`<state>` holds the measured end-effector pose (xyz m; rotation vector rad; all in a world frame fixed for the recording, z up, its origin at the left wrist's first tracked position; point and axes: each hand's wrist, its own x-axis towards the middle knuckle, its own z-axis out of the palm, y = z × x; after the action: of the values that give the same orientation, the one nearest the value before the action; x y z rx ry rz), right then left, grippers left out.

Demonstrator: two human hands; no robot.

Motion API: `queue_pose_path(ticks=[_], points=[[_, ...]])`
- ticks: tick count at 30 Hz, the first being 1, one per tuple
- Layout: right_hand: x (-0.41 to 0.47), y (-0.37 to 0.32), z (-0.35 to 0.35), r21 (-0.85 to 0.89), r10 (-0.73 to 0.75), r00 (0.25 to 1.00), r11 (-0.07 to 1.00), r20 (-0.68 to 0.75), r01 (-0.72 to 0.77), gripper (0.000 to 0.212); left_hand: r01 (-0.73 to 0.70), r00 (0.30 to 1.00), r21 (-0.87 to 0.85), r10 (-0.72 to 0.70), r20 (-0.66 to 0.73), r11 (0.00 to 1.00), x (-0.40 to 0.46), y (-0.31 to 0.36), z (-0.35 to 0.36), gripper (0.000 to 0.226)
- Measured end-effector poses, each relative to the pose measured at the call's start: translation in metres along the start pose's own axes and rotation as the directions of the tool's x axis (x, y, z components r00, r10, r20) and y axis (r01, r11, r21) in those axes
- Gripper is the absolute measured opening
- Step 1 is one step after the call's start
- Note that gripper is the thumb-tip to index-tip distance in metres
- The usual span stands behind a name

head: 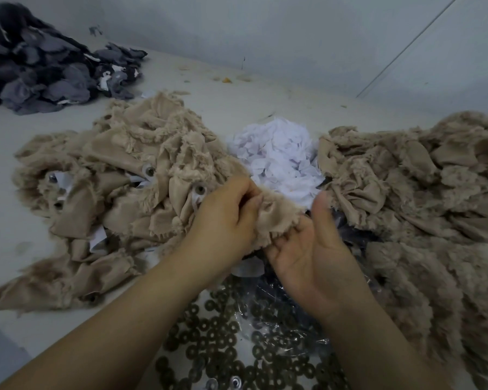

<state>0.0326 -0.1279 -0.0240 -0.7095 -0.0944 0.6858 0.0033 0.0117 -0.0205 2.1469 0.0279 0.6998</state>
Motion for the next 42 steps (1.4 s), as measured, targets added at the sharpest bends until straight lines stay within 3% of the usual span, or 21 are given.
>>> queue_pose_path(ticks=[3,5,10,13,25,31,42], points=[[-0.001,0.004,-0.001,-0.141,-0.015,1.0,0.99,-0.02,0.012,0.044,-0.051,0.997,-0.01,0.052,0.058,0.999,0.0,0.001,0.003,0.016],[0.001,0.004,-0.003,-0.144,-0.035,0.994,0.989,-0.105,0.02,0.039,-0.025,0.998,-0.045,0.027,0.049,0.999,0.0,0.001,0.004,0.015],[0.004,0.002,-0.005,-0.113,-0.05,0.978,0.993,-0.204,0.028,0.036,0.17,0.984,-0.153,-0.16,0.074,0.973,0.001,-0.004,0.004,0.019],[0.002,0.003,-0.005,-0.131,-0.057,0.976,0.991,-0.209,0.03,0.036,0.27,0.963,-0.304,-0.255,0.087,0.914,-0.001,-0.004,0.004,0.026],[-0.001,0.006,-0.001,-0.203,-0.029,0.984,0.979,-0.174,-0.007,0.043,0.256,0.966,-0.392,-0.216,0.142,0.884,-0.008,-0.002,0.006,0.03],[0.0,0.002,-0.001,-0.096,0.154,0.973,0.98,-0.171,-0.172,0.042,0.265,0.964,-0.399,-0.226,0.143,0.878,-0.009,-0.004,0.007,0.035],[-0.001,-0.002,-0.003,-0.064,0.279,0.951,0.955,-0.134,-0.29,0.044,0.336,0.942,-0.561,-0.263,0.211,0.756,-0.012,-0.006,0.008,0.037]])
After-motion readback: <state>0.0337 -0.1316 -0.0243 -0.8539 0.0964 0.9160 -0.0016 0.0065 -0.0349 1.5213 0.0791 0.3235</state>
